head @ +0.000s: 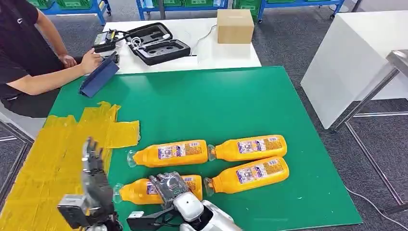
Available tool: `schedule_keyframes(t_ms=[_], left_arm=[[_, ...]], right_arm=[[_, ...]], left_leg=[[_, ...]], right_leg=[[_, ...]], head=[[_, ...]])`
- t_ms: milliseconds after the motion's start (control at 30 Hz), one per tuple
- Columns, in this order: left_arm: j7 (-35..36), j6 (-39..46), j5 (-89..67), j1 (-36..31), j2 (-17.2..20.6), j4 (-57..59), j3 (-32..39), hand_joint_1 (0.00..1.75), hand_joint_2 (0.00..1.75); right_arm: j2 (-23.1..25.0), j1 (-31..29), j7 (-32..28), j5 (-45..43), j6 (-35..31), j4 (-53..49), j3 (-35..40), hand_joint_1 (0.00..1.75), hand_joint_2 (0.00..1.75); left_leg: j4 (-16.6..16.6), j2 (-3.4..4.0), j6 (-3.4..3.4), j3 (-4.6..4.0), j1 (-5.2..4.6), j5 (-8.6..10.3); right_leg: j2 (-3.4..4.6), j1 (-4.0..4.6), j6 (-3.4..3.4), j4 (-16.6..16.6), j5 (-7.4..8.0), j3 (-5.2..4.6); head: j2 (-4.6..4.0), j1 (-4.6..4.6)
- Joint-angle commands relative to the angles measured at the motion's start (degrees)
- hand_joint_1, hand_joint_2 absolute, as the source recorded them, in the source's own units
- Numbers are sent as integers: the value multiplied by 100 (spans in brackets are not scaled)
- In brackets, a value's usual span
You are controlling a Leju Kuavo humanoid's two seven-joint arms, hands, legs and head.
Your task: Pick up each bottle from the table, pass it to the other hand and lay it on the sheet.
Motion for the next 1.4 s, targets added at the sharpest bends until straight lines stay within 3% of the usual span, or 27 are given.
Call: schedule_keyframes(t_ms=[33,67,100,167,200,367,400,467,500,567,700,833,933,1033,1133,1200,1400], left_arm=[[-224,977,464,603,-13,-1103,1282,0,0],[-223,1045,504,640,-13,-1127,1270,0,0],[-132,1320,685,691,-13,-1172,1274,0,0],[116,1500,1287,815,-13,-1232,1311,0,0],[145,1557,1377,843,-13,-1210,1324,0,175],[161,1770,1894,747,-13,-848,1634,0,175],[145,1798,1911,684,-13,-767,1679,0,175],[85,1885,1972,617,-13,-711,1703,0,175],[78,1895,1985,609,-13,-709,1704,0,175],[135,1756,2174,588,-13,-674,1720,0,175],[209,1552,2302,536,-13,-592,1719,0,175],[727,-474,2567,256,-13,-98,1494,0,175],[698,-477,2557,205,-13,12,1451,0,175],[706,-614,2572,245,-13,-28,1442,0,175],[1406,-2751,2341,174,-13,383,1237,0,175],[1518,-3777,2420,118,-13,792,1100,0,175],[1409,-4595,1961,201,-13,1040,740,0,175]], right_arm=[[115,333,-101,-362,-88,1319,-323,175,175],[116,324,-109,-381,-107,1287,-340,175,175],[123,354,-160,-482,-271,1186,-441,175,175],[135,395,-231,-649,-430,963,-598,175,175],[127,387,-246,-671,-435,908,-612,175,175],[111,577,-642,-1119,-827,180,-982,175,175],[64,679,-718,-1165,-894,-97,-1008,175,175],[16,860,-862,-1323,-978,-599,-1113,175,175],[8,897,-883,-1361,-976,-737,-1124,175,175],[-9,1088,-1034,-1640,-969,-1266,-1205,175,175],[-45,1247,-1058,-1750,-963,-1671,-1222,175,175],[-259,1786,-1488,-2195,-1376,-2965,-1146,175,175],[-314,1847,-1428,-2231,-1334,-3175,-1110,175,175],[-316,1822,-1438,-2260,-1335,-3148,-1104,175,175],[-401,1900,-1776,-2497,-1442,-3581,-1018,175,175],[-455,1886,-1864,-2551,-1357,-3726,-975,175,175],[-435,1789,-2070,-2649,-1196,-3525,-1009,175,175]], left_leg=[[14,22,-10,-76,17,14],[27,27,-15,-19,14,-17],[32,29,-18,-53,19,-21],[35,30,-33,-33,18,-51],[37,27,-32,-26,17,-51],[9,13,-22,-67,23,-8],[13,7,-20,-9,16,-27],[16,5,-22,-44,24,-16],[13,6,-21,8,20,-33],[8,5,-23,-36,25,-18],[2,-6,-29,-17,22,-34],[-2,-15,-26,22,13,-51],[1,-37,-25,-23,17,-46],[1,-3,-17,-61,13,-42],[4,-9,-19,-67,10,-41],[4,-22,-19,-83,13,-36],[3,2,-20,-98,14,-39]], right_leg=[[8,15,-11,8,21,-77],[17,12,-15,23,-14,-29],[17,17,-17,25,-6,-64],[18,20,-33,33,-39,-48],[15,21,-29,36,-44,-40],[0,25,-27,4,-5,-70],[-1,19,-26,13,-30,-13],[-8,26,-26,8,-17,-45],[-4,23,-24,8,-30,2],[-10,27,-25,0,-12,-43],[-20,25,-26,-7,-26,-25],[-21,17,-22,-9,-46,20],[-48,21,-20,-14,-47,-15],[-10,15,-8,-2,-36,-6],[-15,13,-7,1,-40,-13],[-28,15,-7,-4,-38,-28],[-14,17,-7,-9,-33,-40]], head=[[0,2],[0,0],[0,4],[0,0],[0,0],[0,2],[0,2],[0,4],[0,4],[0,4],[0,2],[0,2],[0,2],[0,2],[0,4],[0,4],[0,4]])
